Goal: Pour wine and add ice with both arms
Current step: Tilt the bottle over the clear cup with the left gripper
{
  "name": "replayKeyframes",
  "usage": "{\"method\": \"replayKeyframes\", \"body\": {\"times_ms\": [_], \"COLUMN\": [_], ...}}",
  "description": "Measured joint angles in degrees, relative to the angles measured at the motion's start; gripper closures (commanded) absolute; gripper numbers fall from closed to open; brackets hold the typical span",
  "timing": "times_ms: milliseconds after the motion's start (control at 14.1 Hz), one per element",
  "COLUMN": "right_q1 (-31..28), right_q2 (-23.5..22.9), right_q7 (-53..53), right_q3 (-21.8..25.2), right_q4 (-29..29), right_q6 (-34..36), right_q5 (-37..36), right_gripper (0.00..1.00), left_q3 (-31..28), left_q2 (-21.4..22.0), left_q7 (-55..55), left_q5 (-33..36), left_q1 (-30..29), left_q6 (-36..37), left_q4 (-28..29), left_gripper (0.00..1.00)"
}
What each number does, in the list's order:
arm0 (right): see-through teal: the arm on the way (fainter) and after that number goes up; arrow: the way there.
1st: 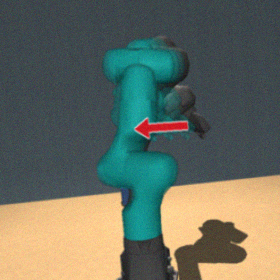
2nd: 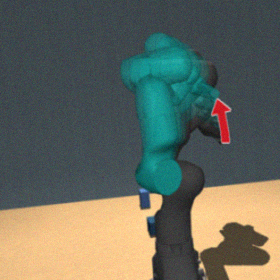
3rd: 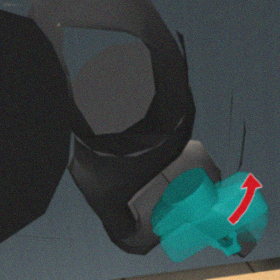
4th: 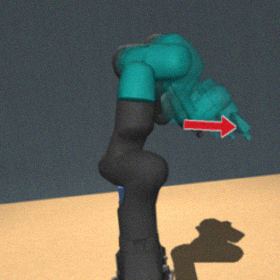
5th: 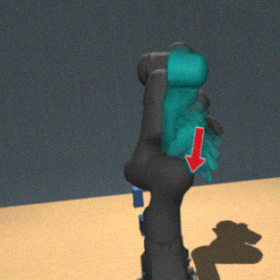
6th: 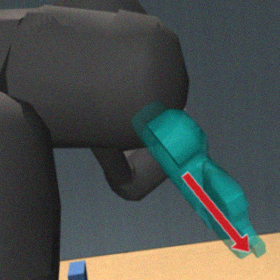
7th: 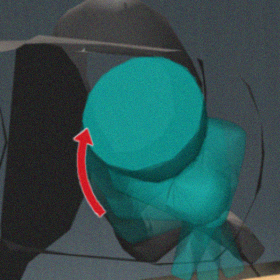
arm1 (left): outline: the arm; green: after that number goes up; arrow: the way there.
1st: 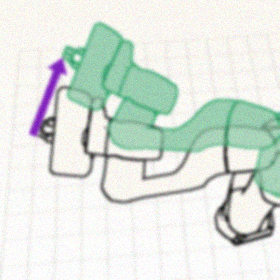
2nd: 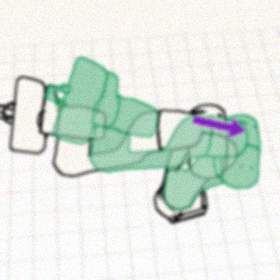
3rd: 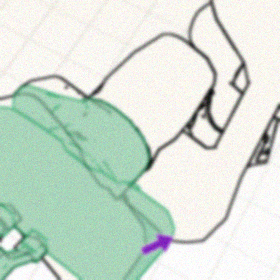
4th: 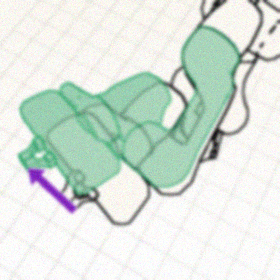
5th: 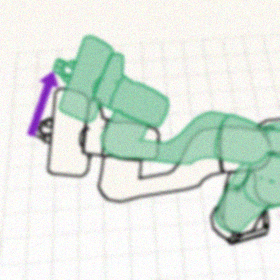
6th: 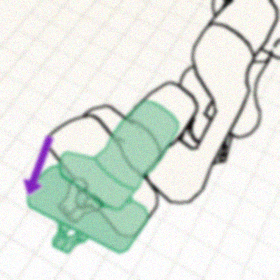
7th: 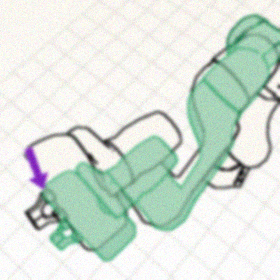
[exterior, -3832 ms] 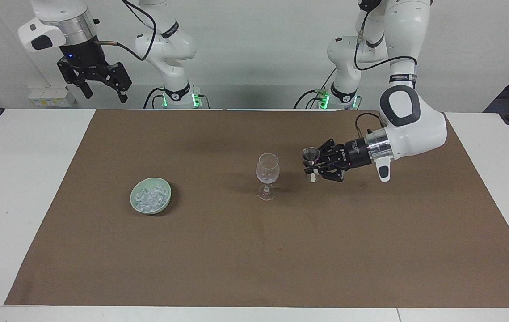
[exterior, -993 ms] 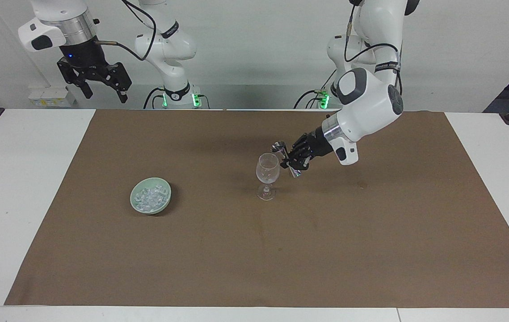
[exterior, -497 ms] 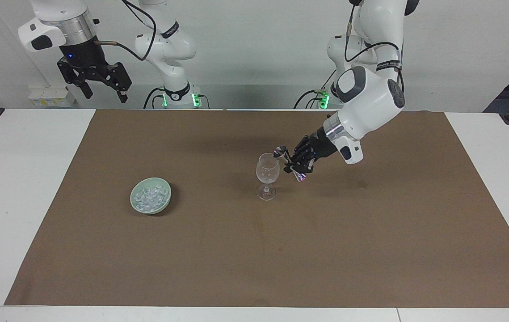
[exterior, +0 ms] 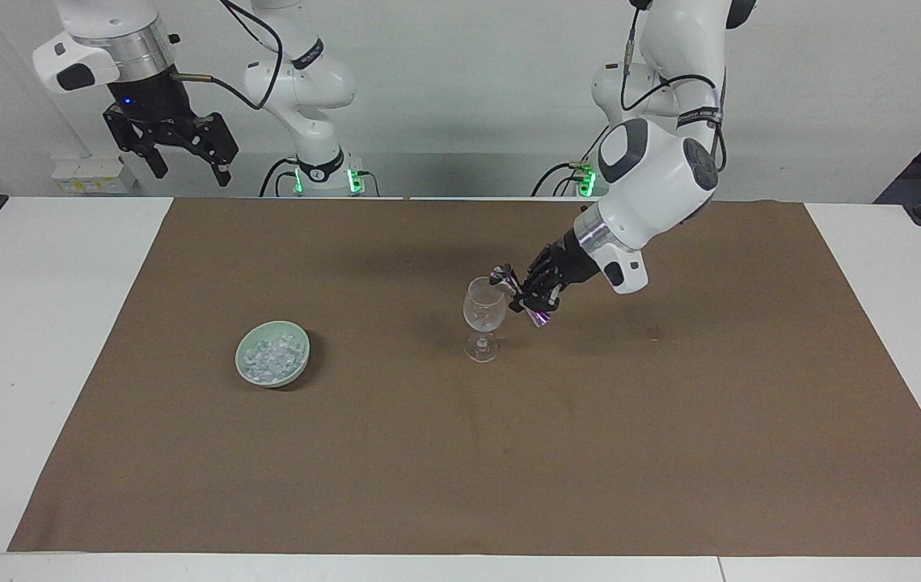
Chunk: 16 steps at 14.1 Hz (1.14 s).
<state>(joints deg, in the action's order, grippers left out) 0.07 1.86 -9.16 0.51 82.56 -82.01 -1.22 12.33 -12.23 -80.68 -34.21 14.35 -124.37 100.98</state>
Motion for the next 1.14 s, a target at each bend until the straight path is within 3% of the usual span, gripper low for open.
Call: {"method": "replayKeyframes", "body": {"times_ms": [1135], "right_q1": [0.00], "right_q2": [0.00], "right_q7": [0.00], "right_q3": [0.00], "right_q4": [0.00], "right_q6": [0.00], "right_q5": [0.00], "right_gripper": [0.00], "left_q3": [0.02], "left_q2": [-0.03], "left_q7": [-0.32], "left_q5": [7.67], "left_q1": [2.02], "left_q6": [-0.13], "left_q4": [0.34], "left_gripper": [1.00]}}
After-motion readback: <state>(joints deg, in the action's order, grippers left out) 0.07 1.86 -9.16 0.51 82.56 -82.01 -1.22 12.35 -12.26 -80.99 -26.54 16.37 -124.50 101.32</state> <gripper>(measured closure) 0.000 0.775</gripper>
